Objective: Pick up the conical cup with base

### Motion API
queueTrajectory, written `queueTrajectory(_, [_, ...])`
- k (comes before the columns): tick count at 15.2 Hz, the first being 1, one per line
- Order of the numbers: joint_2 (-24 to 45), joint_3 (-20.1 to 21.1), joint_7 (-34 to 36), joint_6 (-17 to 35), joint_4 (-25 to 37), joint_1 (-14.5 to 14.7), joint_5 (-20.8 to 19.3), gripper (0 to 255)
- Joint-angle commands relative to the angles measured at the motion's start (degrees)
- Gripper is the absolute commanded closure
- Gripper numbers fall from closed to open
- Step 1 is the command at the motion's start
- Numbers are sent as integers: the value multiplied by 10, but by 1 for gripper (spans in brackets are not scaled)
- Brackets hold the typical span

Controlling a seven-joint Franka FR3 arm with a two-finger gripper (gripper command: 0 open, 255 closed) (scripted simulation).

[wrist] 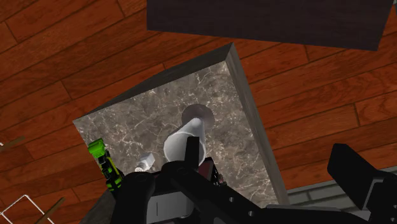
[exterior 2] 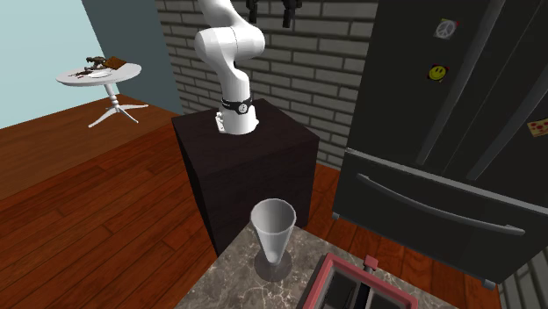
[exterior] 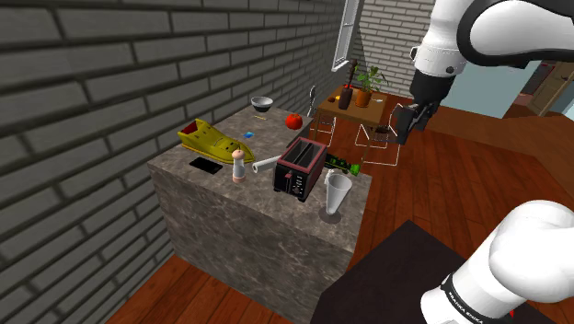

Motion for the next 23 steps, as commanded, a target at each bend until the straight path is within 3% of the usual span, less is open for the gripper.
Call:
queueTrajectory(1, [0,0,0,0,0,0,0,0])
queueTrajectory(12, [134,-30,-20,246,-99,-14,-37,0])
queueTrajectory(23, [371,-50,-21,484,-87,-38,-87,0])
